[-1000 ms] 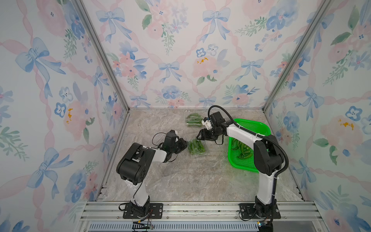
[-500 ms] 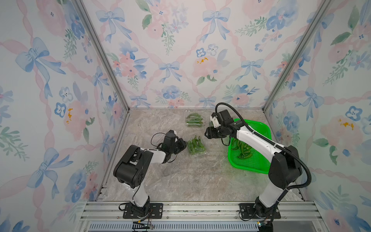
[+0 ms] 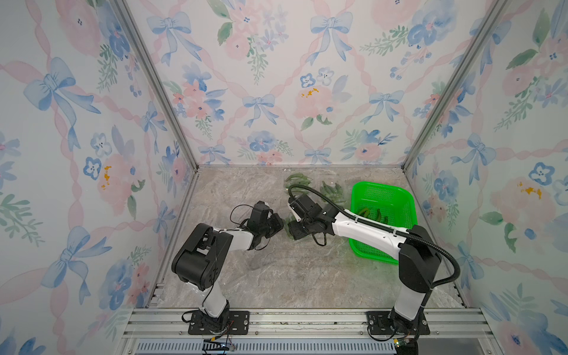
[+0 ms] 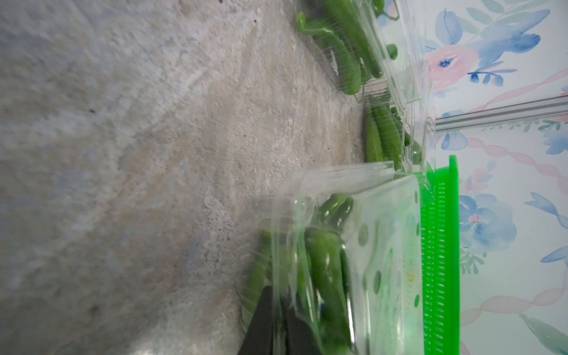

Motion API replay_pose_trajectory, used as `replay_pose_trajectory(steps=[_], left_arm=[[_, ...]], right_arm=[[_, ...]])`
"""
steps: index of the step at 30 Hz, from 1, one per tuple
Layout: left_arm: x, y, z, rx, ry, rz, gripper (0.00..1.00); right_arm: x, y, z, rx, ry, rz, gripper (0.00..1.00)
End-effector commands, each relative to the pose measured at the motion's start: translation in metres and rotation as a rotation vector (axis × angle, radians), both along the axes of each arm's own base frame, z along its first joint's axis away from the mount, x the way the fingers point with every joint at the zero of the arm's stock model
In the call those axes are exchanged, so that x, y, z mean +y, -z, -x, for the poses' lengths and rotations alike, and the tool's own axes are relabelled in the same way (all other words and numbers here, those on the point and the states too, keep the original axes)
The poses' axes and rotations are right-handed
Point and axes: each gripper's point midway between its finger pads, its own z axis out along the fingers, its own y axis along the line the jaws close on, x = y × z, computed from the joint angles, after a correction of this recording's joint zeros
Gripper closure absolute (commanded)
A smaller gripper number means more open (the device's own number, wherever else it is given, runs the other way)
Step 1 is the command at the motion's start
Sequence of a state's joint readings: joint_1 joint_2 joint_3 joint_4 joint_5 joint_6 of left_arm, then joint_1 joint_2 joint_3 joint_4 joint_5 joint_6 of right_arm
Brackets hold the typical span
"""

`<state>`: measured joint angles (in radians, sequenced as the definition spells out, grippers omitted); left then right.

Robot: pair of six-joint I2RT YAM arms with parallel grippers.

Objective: Take small green peppers out of containers
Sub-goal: Open the packing box at the center of the board.

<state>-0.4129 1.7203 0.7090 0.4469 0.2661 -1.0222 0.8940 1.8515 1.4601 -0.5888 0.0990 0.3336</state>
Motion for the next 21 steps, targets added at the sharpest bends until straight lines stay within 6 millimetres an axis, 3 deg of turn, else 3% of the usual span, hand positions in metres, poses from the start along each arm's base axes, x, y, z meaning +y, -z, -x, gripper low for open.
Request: replay_pose_trajectory(steps=[1,10,18,21], left_arm=[[-0.003,0.007,0.001,0.012,0.017,-0.026,0.88],[-0.006,0.008,0.001,0.017,0.029,-0.019,0.88],[-0.008,0.006,0.001,0.018,0.031,-0.01,0.88],[-0.008,0.008,0.001,0.022,0.035,-0.01,0.88]], right_arm=[[0.009,0.005,-0.004,-0.023,0.018,0.013,0.39],[0.022,0.018,-0.007,-0.038,0.031,-0.004,0.39],[0.018,0.031,-0.019,-0.115,0.075,0.064,0.39],[0.012,0.034,-0.024,-0.143,0.109,0.104,0.43]])
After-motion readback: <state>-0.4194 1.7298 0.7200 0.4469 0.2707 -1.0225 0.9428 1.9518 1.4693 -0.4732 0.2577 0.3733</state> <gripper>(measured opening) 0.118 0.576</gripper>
